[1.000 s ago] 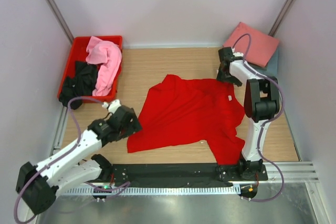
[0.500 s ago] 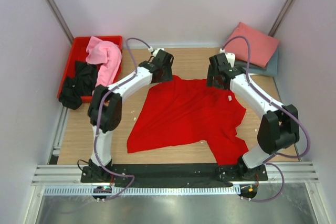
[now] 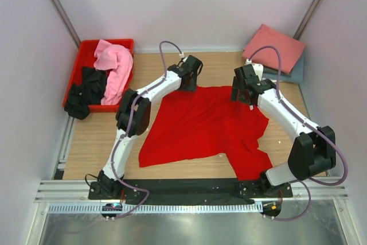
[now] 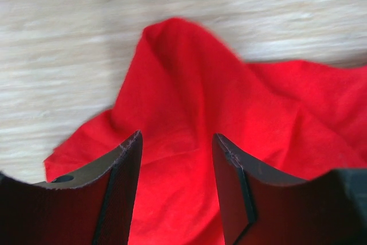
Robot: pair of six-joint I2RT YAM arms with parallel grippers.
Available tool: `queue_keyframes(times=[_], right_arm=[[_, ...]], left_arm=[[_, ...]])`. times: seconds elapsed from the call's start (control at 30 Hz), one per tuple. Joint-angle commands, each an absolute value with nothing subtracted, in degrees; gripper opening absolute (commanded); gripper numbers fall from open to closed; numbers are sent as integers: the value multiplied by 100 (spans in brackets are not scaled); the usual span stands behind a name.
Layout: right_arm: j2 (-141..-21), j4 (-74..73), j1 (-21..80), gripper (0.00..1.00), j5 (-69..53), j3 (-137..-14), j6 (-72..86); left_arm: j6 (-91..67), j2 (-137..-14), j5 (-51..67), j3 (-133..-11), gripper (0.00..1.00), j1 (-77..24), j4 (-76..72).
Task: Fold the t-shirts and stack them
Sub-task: Flatten the tshirt out
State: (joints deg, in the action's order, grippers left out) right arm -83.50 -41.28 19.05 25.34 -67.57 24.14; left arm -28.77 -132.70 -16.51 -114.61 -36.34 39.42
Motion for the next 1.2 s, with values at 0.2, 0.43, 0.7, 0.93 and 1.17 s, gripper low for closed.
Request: queue_keyframes(times=[0.2,0.43,0.7,0.93,1.17], right_arm=[[-8139,-3867,1907,90,2505,-6557,2347],[-8104,-3841,1907,90,2479,-6521,2338],[-8121,-3832,1916,90,2505,-6504,2338],[-8156,-3788,1907,90,2505,-6451,2329],[-8200,-3753,1907,90,2496,-6451,2329]], left_arm=[[-2417,-14272,-2750,-13042,53,-3990,5026],[-2505,-14344,-3225,-12982,48,-3990,5159],[-2654,-13685,-3173,-12375,54,-3981,4782],[-2654,-13307,-3243,-12147,54,-3982,4772],[-2593,-13289,-3322,-12059,48,-3981,4781]])
